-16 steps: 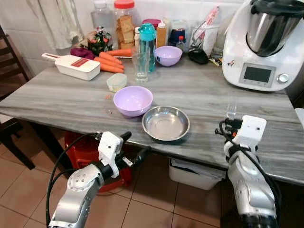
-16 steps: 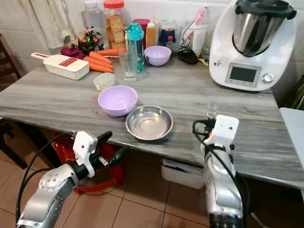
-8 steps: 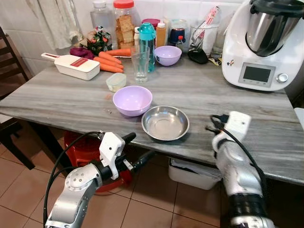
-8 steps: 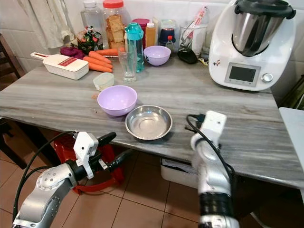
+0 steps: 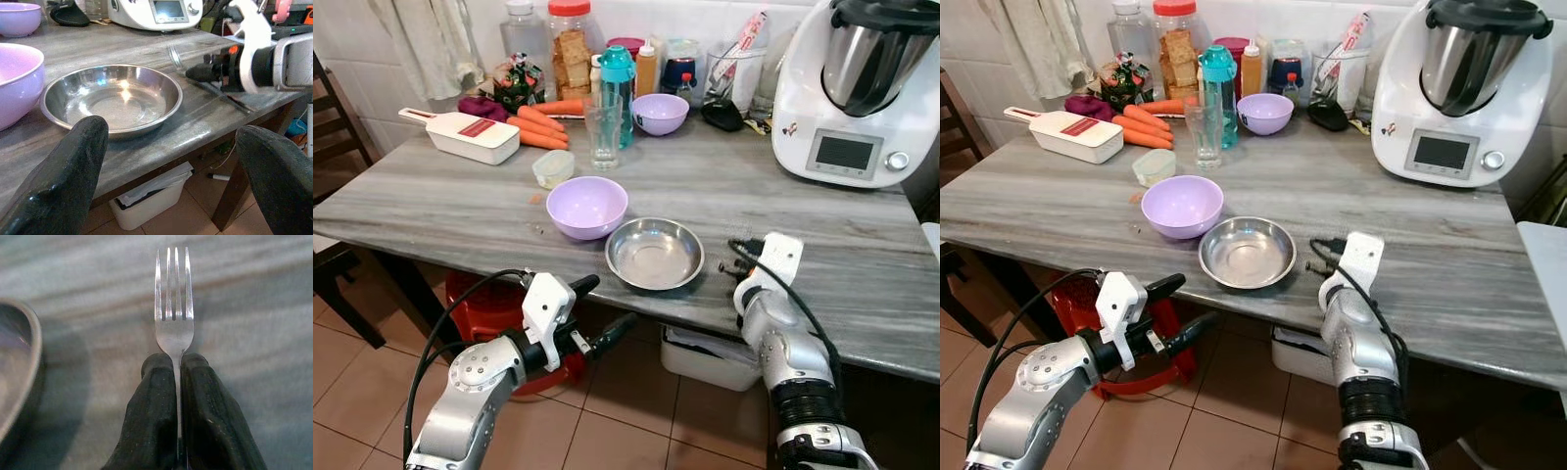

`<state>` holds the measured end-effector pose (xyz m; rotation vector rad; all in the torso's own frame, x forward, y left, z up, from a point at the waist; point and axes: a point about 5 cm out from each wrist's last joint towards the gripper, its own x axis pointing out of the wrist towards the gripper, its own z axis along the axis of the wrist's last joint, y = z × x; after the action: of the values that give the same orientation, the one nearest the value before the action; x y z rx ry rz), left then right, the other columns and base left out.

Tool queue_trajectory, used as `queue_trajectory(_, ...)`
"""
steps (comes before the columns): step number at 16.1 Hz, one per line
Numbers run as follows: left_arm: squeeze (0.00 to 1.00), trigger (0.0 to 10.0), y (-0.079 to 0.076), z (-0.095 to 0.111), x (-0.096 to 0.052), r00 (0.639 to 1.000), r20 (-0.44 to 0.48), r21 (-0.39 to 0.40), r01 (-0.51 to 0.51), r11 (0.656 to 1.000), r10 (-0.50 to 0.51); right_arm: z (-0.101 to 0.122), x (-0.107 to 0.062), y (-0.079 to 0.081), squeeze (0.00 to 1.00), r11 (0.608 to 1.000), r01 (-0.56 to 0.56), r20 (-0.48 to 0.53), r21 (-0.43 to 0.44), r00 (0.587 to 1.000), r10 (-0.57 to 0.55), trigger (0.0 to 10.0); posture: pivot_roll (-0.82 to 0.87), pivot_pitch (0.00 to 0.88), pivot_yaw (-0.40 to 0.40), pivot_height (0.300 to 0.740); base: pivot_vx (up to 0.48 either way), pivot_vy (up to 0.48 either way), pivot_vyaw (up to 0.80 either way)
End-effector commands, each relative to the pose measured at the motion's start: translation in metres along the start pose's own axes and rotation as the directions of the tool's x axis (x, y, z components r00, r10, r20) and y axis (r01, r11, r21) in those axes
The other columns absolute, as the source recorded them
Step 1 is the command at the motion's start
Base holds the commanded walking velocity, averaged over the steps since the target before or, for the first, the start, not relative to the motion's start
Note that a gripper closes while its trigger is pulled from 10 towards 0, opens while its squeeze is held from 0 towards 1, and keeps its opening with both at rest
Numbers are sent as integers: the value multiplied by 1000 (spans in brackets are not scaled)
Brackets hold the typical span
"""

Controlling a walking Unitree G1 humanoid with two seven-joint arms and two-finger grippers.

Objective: Setting the table

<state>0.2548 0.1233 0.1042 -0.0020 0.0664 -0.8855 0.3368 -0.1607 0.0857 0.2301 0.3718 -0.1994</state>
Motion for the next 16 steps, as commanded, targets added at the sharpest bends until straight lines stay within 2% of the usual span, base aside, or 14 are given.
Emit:
queue_trajectory(1, 0, 10000, -1, 4, 0, 1000, -3, 24, 14, 1000, -14, 9, 2, 4, 0, 1000, -2, 26, 17, 1000, 1, 10000, -84, 12, 9, 740, 0, 0, 0)
queue_trajectory(5, 0, 10000, -1, 10, 4, 1000, 1, 33, 26, 999, -26, 11, 9, 7, 0, 999, 4, 38, 40, 999, -6, 10000, -79, 14, 12, 740, 0, 0, 0)
queue_trajectory(11, 0, 10000, -5, 3, 2, 999, -9, 31, 37, 999, -36, 13, 18, 8, 0, 998, 23, 48, 50, 999, -25, 10000, -66, 18, 12, 740, 0, 0, 0)
queue_trajectory(12, 0, 10000, -5, 3, 2, 999, -11, 31, 38, 999, -38, 12, 19, 8, 478, 998, 22, 47, 54, 999, -25, 10000, -62, 16, 11, 740, 0, 0, 0)
queue_trajectory(13, 0, 10000, -5, 3, 2, 999, -12, 31, 40, 999, -39, 11, 19, 8, 478, 998, 22, 48, 58, 999, -24, 10000, -62, 16, 11, 740, 0, 0, 0)
queue_trajectory(14, 0, 10000, -5, 3, 2, 999, -13, 31, 44, 999, -44, 10, 20, 9, 945, 998, 19, 44, 58, 999, -22, 10000, -62, 16, 11, 740, 0, 0, 0)
queue_trajectory(15, 0, 10000, -5, 2, 2, 999, -14, 32, 46, 998, -46, 9, 20, 9, 1000, 998, 19, 43, 58, 999, -21, 10000, -59, 15, 9, 740, 0, 0, 0)
queue_trajectory(16, 0, 10000, -6, 2, 2, 999, -14, 33, 49, 998, -49, 8, 20, 10, 1000, 998, 16, 40, 57, 999, -18, 10000, -59, 15, 9, 740, 0, 0, 0)
